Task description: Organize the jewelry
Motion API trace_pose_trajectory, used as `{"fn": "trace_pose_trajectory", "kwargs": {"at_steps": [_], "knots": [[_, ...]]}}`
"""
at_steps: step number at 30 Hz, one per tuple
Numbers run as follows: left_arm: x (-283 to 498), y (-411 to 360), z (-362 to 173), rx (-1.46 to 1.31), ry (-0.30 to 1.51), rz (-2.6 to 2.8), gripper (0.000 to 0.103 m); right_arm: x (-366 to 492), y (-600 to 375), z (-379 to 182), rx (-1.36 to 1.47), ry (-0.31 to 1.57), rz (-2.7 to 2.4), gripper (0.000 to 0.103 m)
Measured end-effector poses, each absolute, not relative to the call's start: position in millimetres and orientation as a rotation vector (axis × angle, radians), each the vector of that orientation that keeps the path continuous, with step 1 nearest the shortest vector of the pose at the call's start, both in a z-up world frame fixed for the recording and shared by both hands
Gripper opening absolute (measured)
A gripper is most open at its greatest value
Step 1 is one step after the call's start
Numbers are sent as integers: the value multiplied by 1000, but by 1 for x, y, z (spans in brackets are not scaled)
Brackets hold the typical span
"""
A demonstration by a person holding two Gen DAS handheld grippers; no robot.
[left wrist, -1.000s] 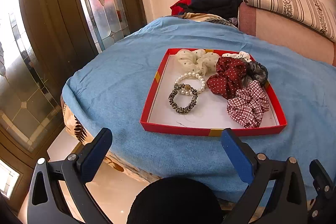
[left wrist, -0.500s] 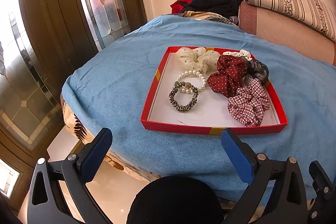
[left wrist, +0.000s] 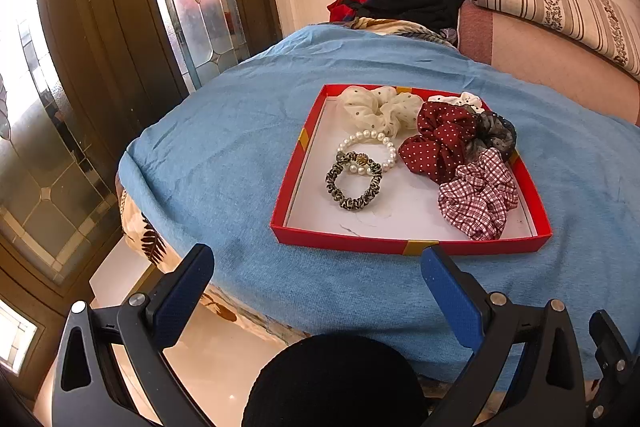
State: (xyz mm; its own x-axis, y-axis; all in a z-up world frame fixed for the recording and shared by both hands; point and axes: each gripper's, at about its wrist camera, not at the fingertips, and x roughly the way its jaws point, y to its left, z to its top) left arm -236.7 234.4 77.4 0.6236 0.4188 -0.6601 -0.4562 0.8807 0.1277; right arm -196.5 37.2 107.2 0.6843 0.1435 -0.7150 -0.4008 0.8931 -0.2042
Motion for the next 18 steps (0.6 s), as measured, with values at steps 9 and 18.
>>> {"fn": "trace_pose_trajectory", "kwargs": {"at_steps": [9, 18], "knots": [[-237, 234, 77, -53, 743, 505, 103, -196, 37, 107, -363, 761, 312, 90], [-242, 231, 82, -25, 734, 497, 103, -197, 35, 108, -348, 760, 316, 90]]}}
